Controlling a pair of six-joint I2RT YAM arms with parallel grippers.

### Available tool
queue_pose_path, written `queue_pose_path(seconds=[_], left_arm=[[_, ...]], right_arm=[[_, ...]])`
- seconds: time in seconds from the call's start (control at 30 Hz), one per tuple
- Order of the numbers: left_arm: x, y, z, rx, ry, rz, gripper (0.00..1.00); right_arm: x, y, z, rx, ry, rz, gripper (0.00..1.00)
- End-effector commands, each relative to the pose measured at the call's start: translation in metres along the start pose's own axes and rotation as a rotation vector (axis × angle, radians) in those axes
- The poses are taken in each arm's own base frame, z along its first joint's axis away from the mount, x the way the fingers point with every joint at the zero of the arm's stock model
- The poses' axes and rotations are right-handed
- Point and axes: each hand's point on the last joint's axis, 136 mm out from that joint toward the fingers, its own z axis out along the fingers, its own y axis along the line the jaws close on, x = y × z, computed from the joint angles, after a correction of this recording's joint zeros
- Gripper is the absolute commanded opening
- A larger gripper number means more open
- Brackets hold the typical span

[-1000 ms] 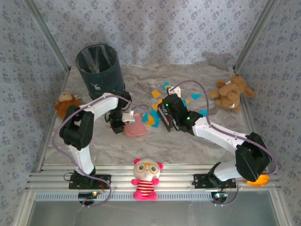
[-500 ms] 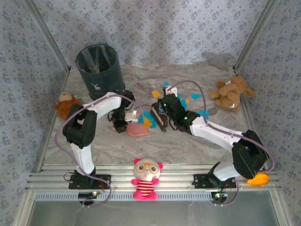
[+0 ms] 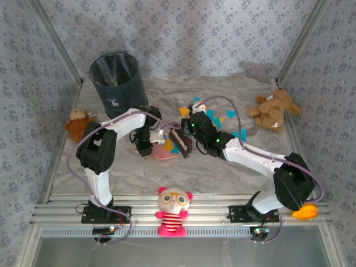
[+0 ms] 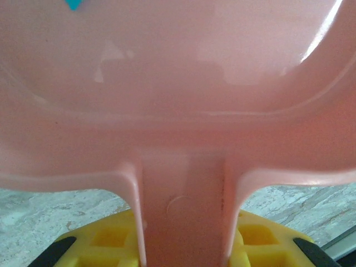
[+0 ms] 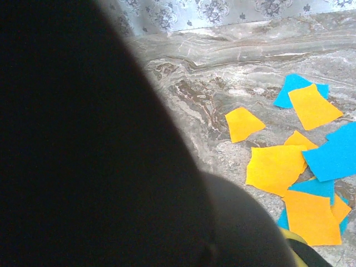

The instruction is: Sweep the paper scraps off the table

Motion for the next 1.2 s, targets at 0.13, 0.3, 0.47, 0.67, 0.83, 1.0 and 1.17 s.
queue_pose_path(seconds=[0.13,0.3,0.47,0.67,0.83,1.0,1.17], left_arm=[[0.008,-0.009,0.001,0.02,0.013,0.001,0.0],[0.008,-0.009,0.002,0.017,0.013,-0.004,0.0],[0.007,-0.008,0.001,0.015,0.01,-0.006,0.0],[0.008,-0.008,0.001,0.012,0.013,-0.012,0.0],[0.007,-0.006,0.001,0.007,0.011,-0.023,0.0],[0.008,0.0,0.001,0.003,0.013,-0.069,0.0],[0.006,0.004,-0.002,0.0,0.003,-0.079,0.0]], right_arm=[[-0.031,-0.003,-0.023,-0.008,-0.112,0.094,0.0],[-0.033,-0.028,-0.034,0.104,-0.16,0.111,0.0],[-0.03,-0.051,-0.038,0.25,-0.163,0.071,0.0],[-0.024,-0.062,-0.035,0.34,-0.134,0.025,0.0],[-0.022,-0.06,-0.027,0.357,-0.113,0.003,0.0],[-0.023,-0.057,-0.018,0.364,-0.1,-0.015,0.0],[-0.024,-0.057,-0.009,0.384,-0.078,-0.034,0.0]])
